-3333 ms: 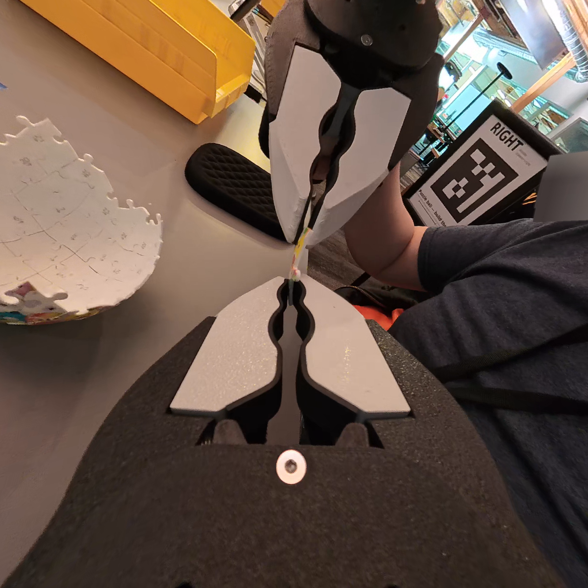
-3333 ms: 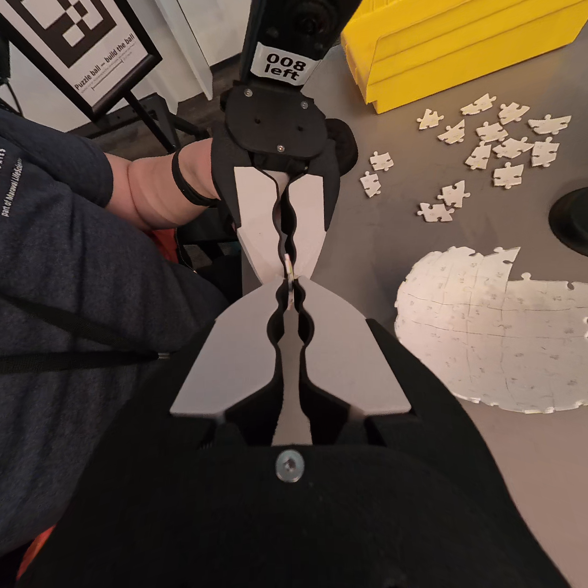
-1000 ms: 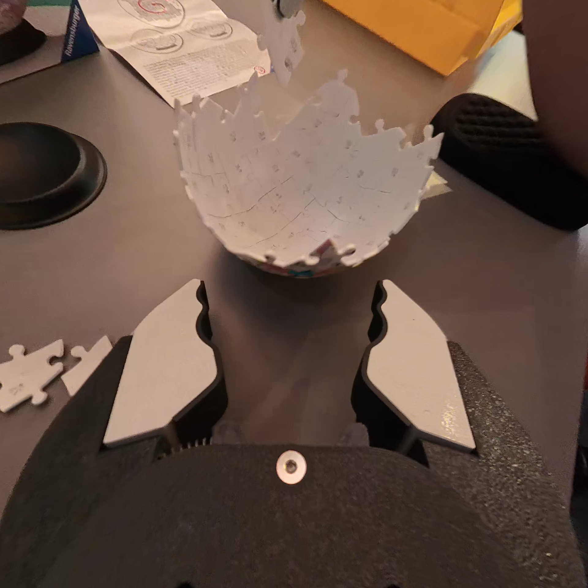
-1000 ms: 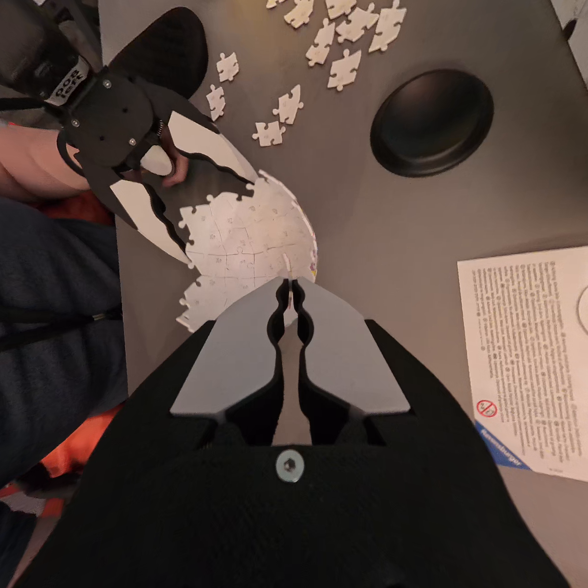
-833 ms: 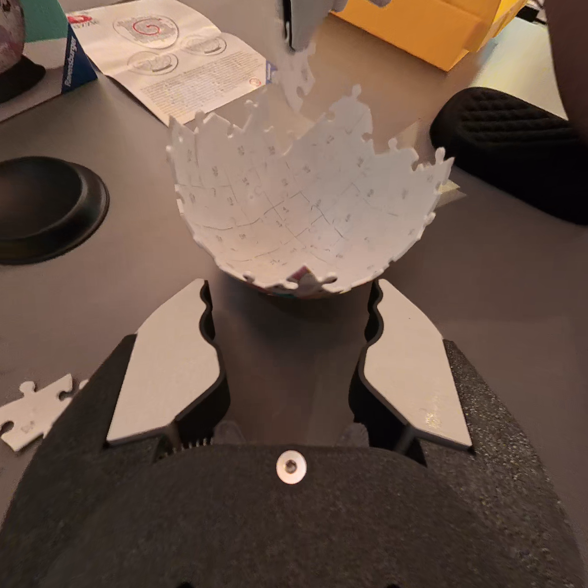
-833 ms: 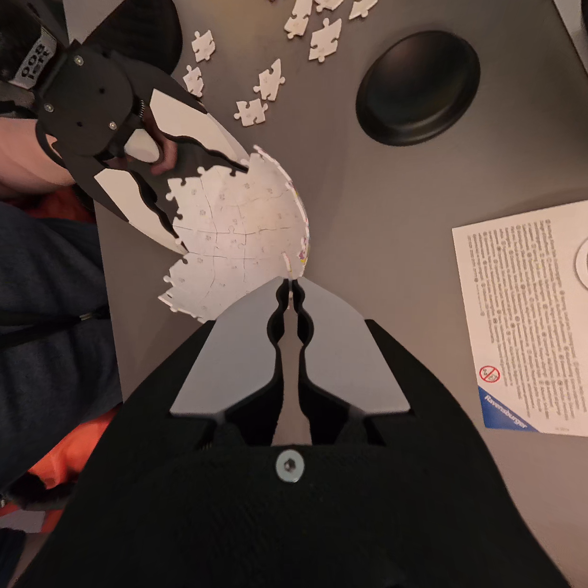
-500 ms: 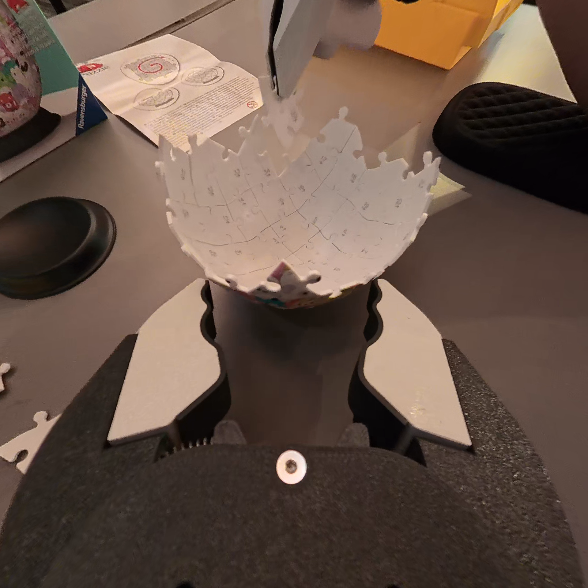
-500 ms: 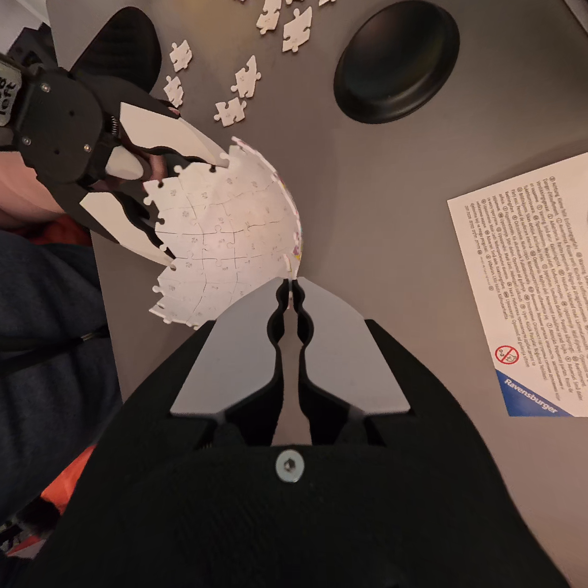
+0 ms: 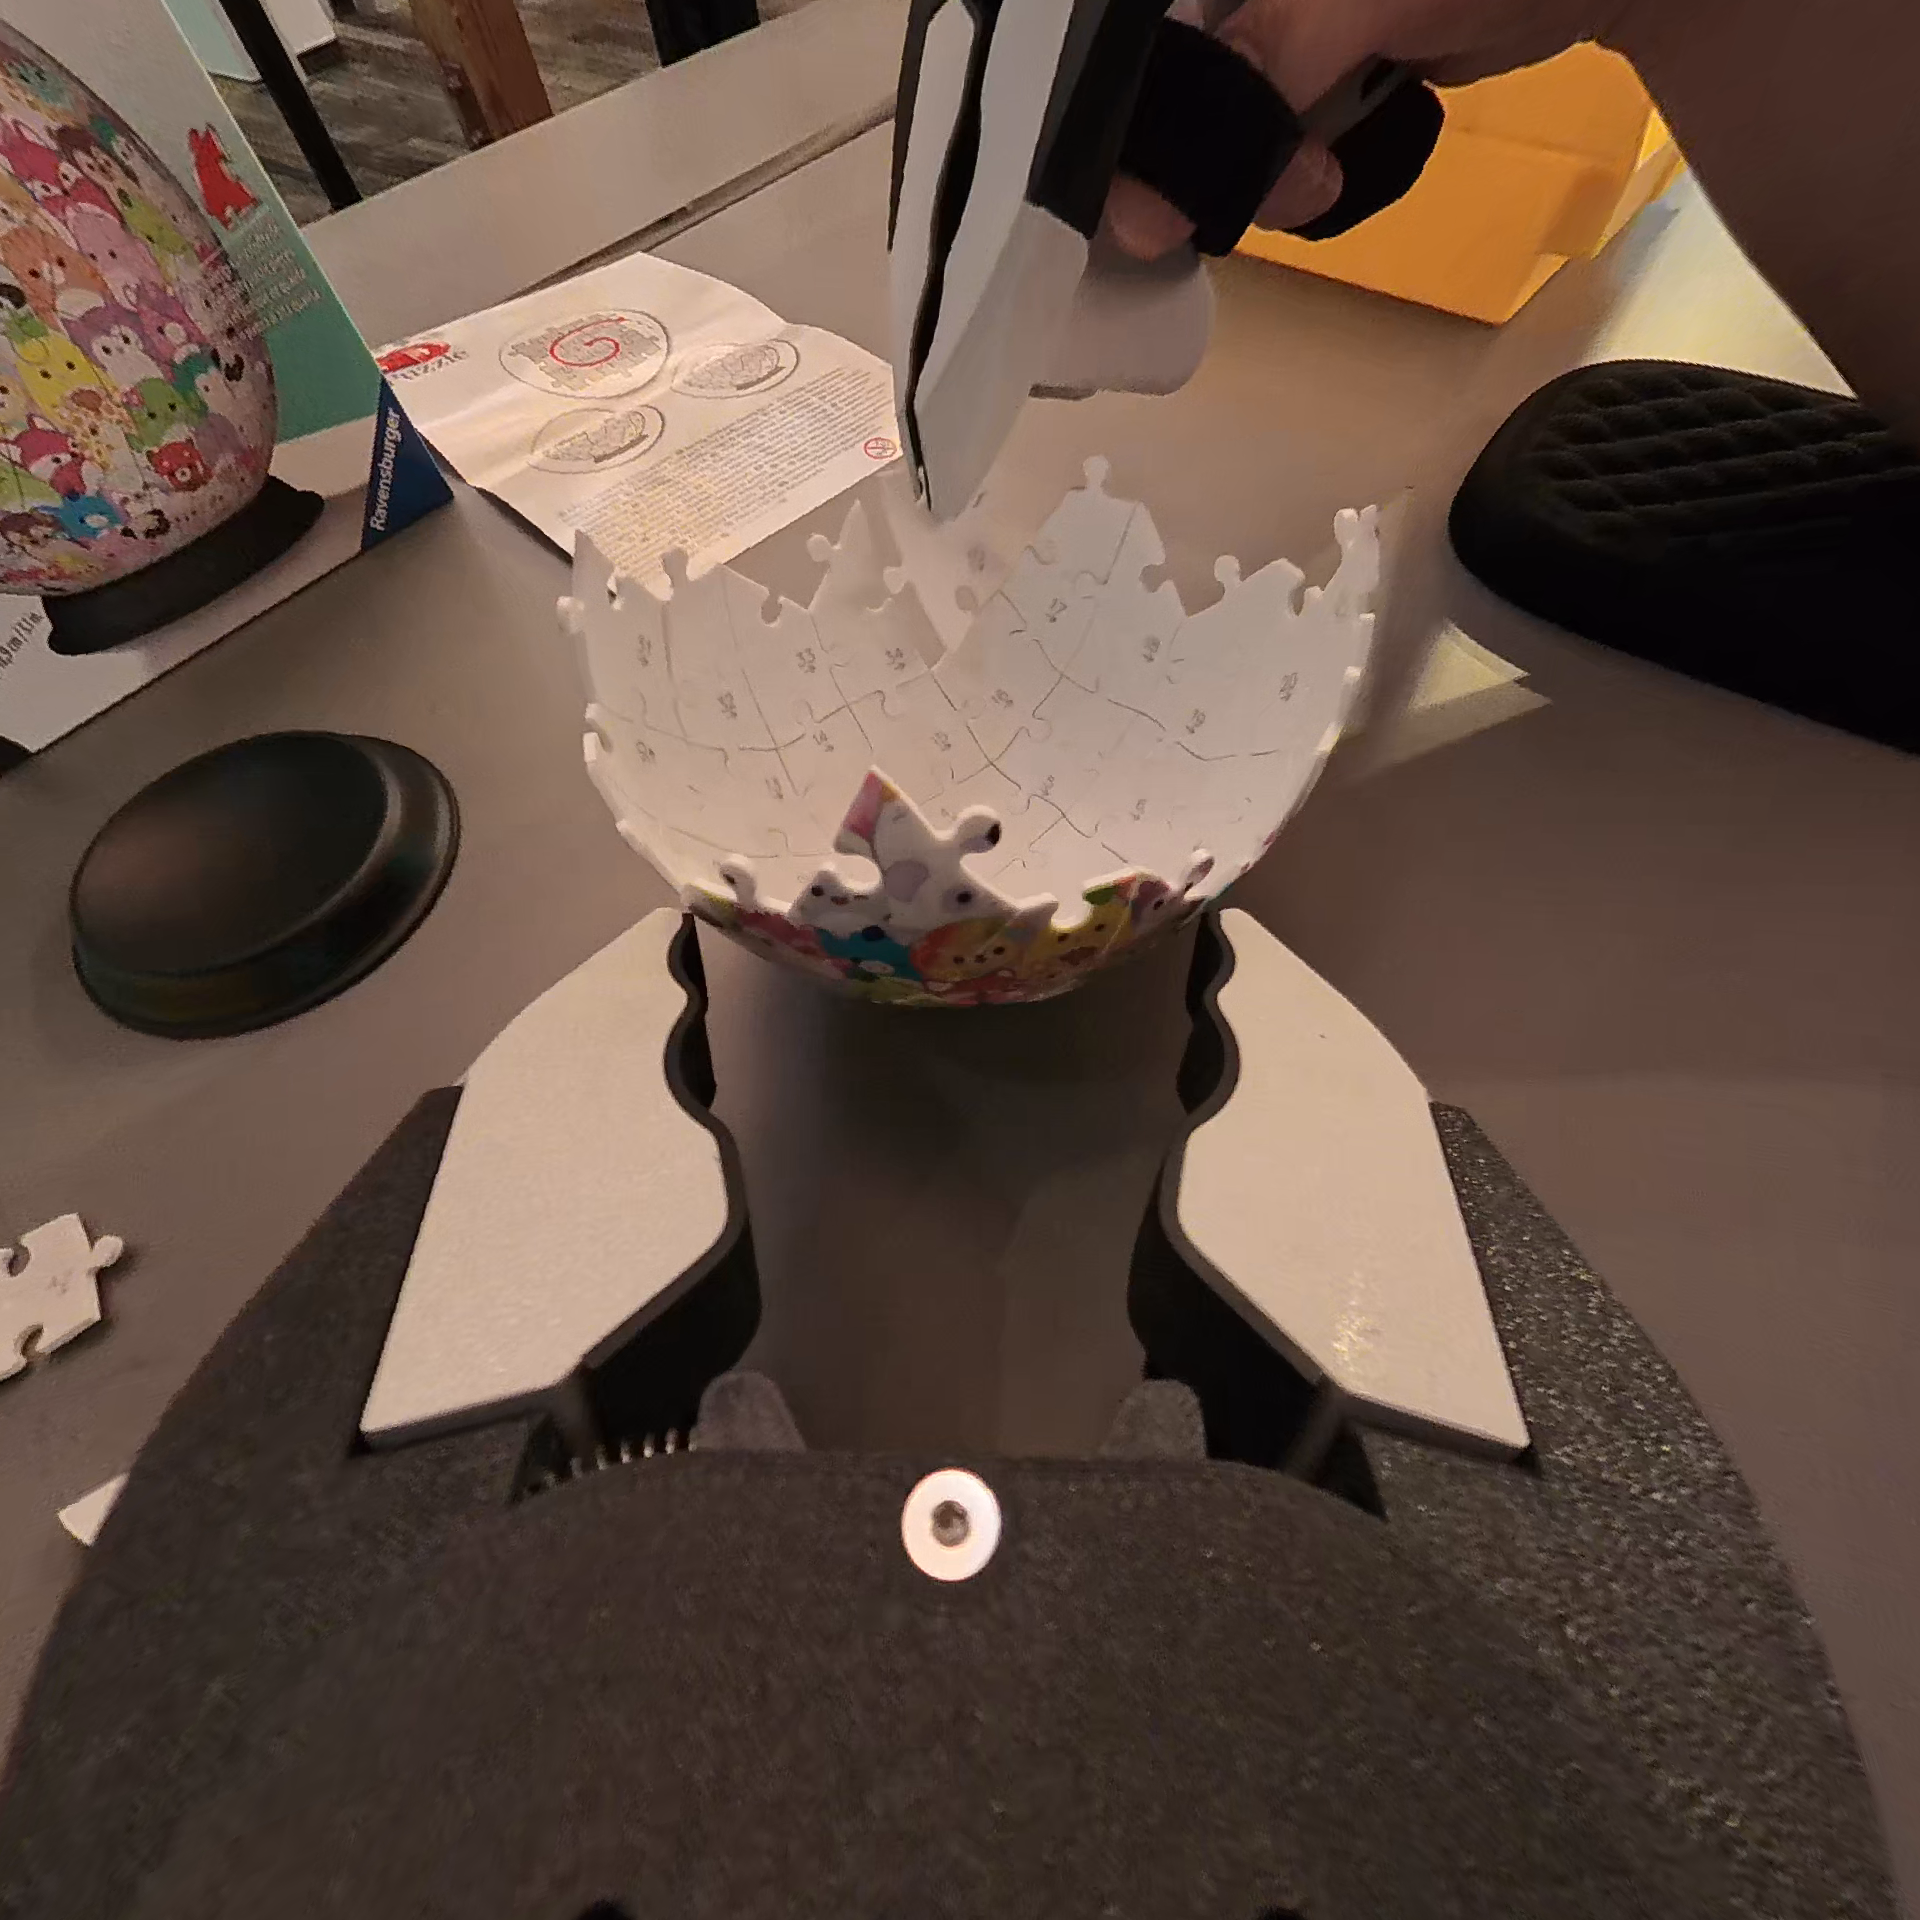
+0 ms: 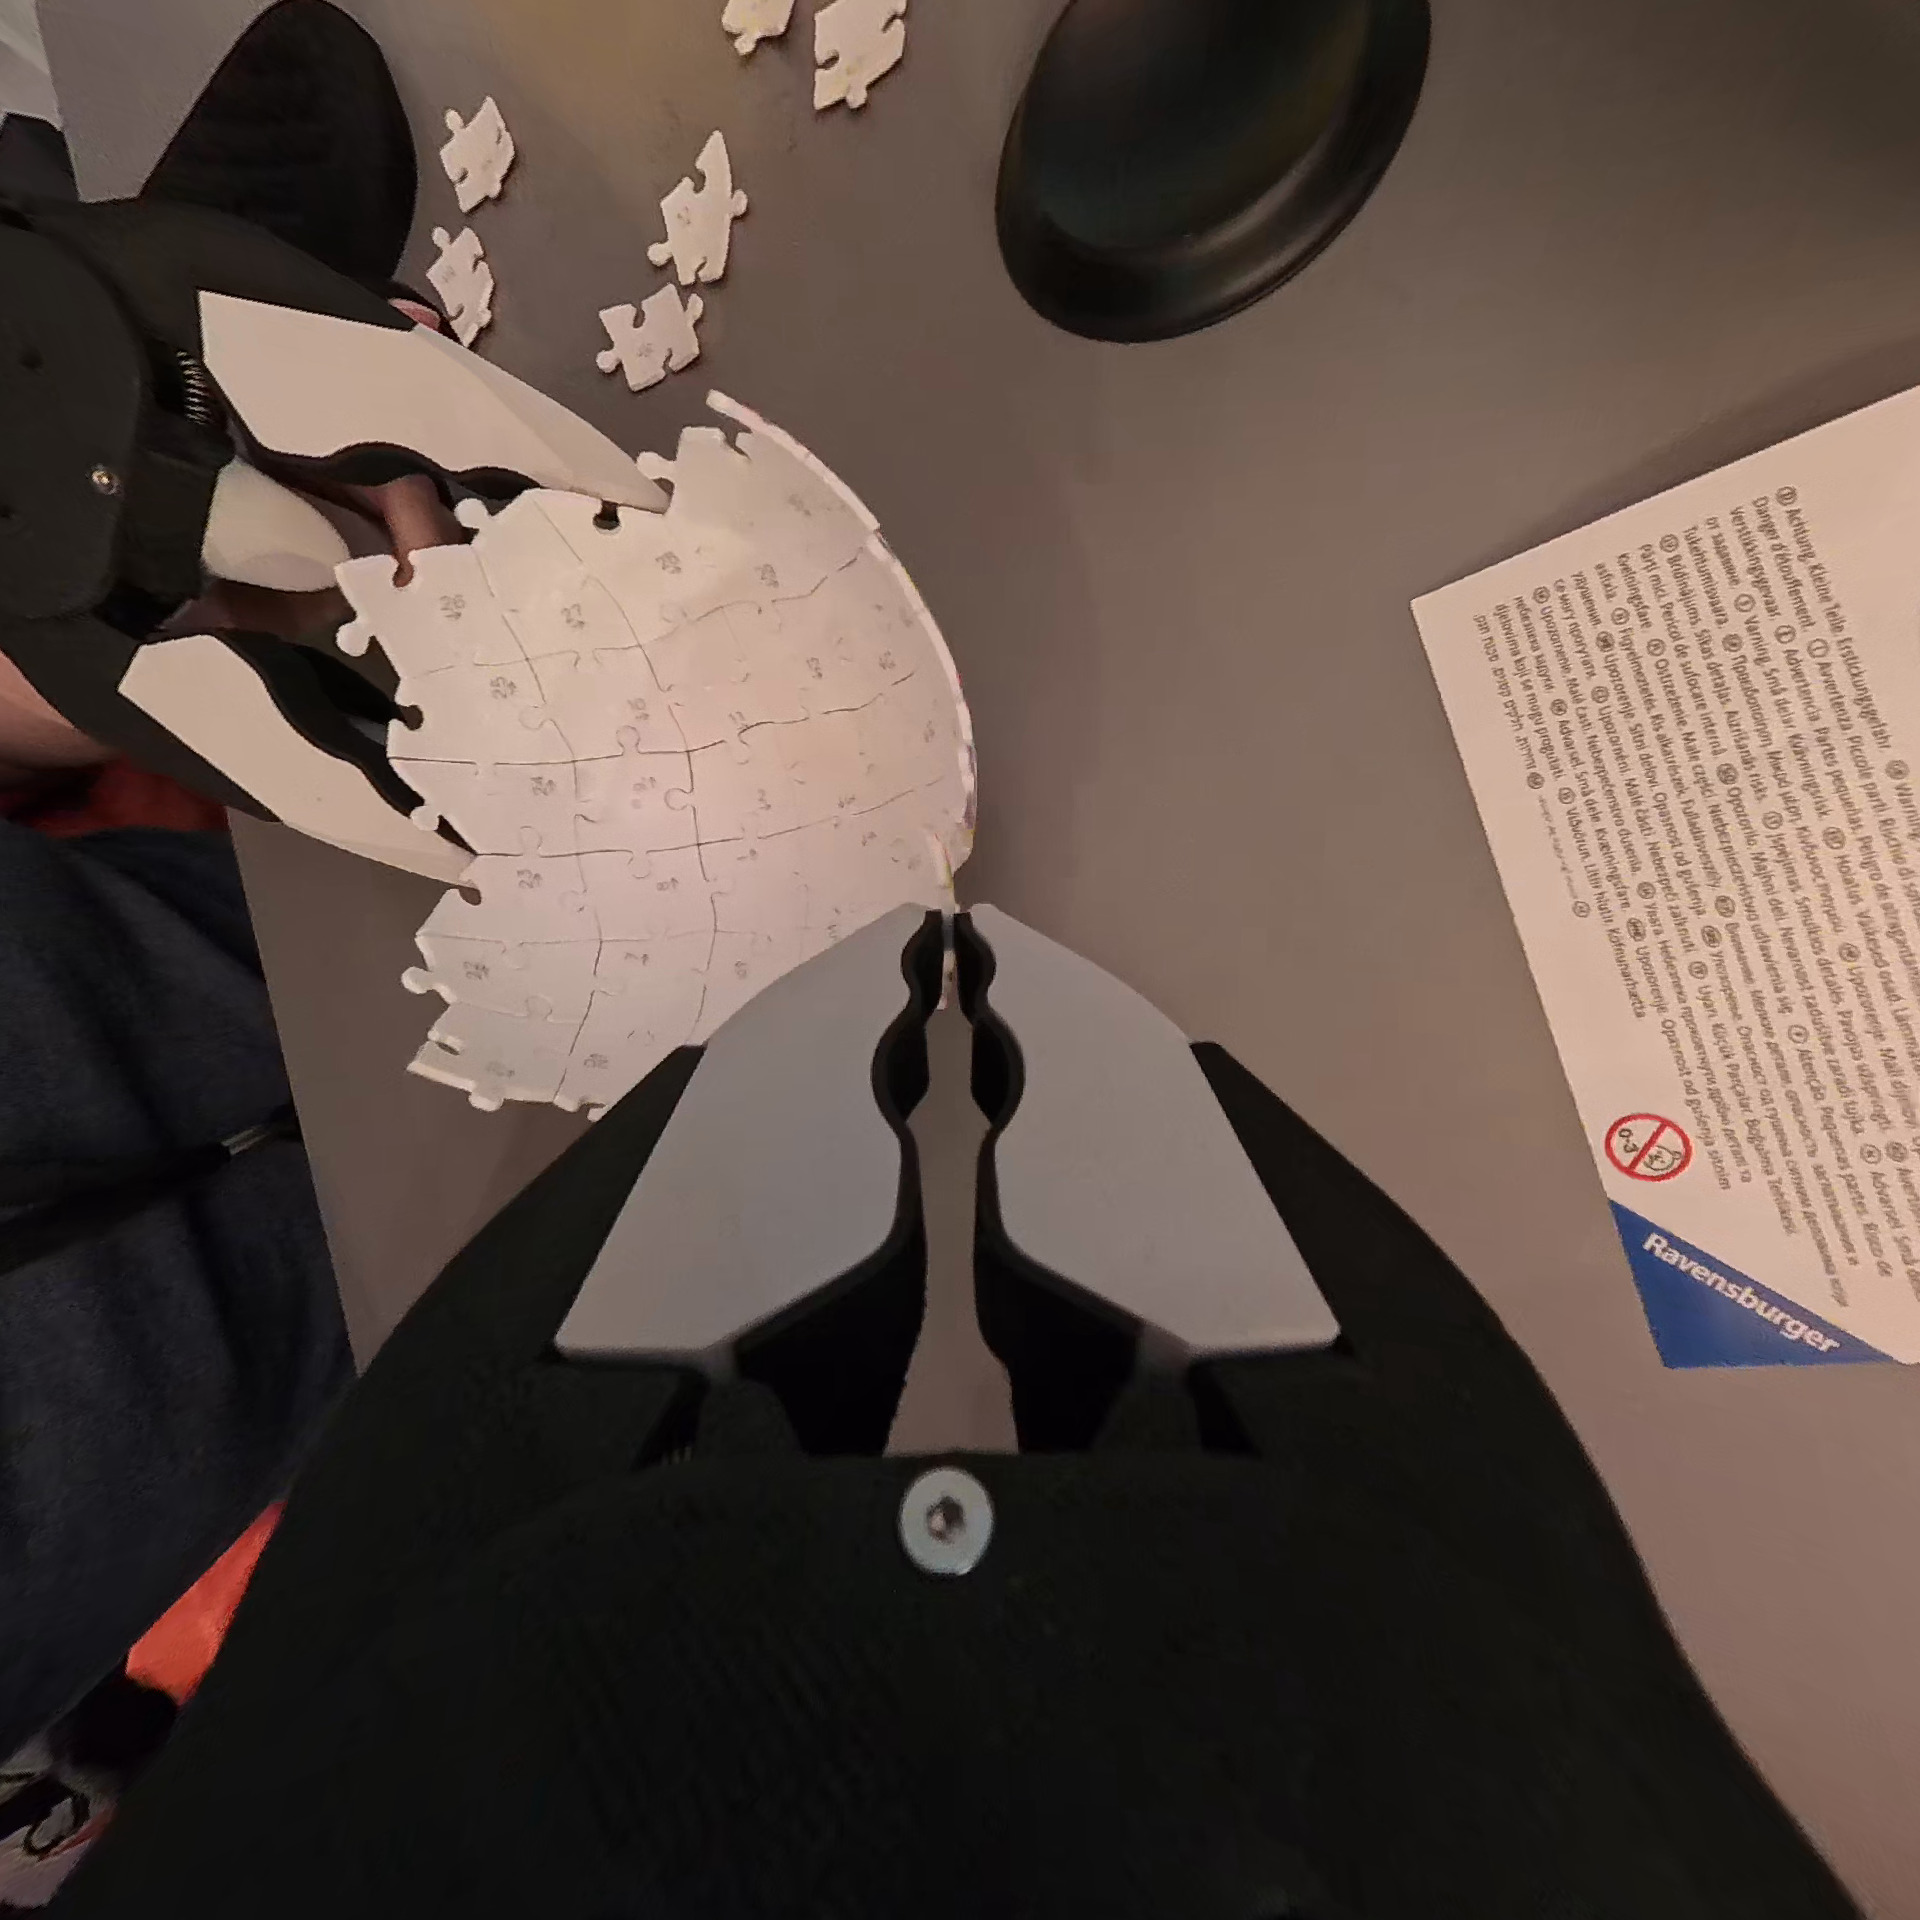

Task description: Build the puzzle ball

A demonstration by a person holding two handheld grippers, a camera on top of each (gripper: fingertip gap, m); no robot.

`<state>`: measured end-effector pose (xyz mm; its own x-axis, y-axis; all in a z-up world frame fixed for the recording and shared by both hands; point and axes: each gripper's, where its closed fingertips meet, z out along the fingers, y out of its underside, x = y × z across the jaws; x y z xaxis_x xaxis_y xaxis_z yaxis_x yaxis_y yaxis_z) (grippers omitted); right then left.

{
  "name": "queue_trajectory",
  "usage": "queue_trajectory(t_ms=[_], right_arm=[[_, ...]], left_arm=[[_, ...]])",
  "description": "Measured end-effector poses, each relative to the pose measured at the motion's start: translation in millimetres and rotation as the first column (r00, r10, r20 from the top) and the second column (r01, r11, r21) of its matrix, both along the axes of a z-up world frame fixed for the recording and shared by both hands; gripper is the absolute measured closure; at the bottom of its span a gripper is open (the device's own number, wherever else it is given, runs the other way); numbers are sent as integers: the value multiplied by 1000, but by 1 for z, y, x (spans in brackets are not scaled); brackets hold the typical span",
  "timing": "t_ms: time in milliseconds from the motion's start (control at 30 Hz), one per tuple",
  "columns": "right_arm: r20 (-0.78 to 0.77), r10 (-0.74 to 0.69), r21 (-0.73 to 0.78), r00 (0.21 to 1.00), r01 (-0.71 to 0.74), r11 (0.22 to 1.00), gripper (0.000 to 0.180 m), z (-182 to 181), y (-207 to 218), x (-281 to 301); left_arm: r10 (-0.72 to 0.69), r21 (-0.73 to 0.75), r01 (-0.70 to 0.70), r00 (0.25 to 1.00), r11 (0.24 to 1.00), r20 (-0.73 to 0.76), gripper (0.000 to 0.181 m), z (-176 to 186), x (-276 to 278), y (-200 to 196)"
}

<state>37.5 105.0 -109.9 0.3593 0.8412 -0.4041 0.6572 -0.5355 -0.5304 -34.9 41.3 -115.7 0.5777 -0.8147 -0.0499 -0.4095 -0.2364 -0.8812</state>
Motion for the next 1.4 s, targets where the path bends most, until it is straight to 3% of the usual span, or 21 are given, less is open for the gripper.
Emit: queue_trajectory(t_ms=[900,1200,1400], right_arm=[[-36,-109,-197,993,100,975,176,-27,15,11],[-55,-138,-251,989,121,961,176,-31,18,13],[-52,-147,-280,988,127,952,175,-34,19,14]], left_arm=[[-37,49,35,999,998,38,99,27,23,17],[16,30,-13,996,999,-86,78,-3,30,25],[75,122,-62,992,991,-105,73,-4,38,38]])
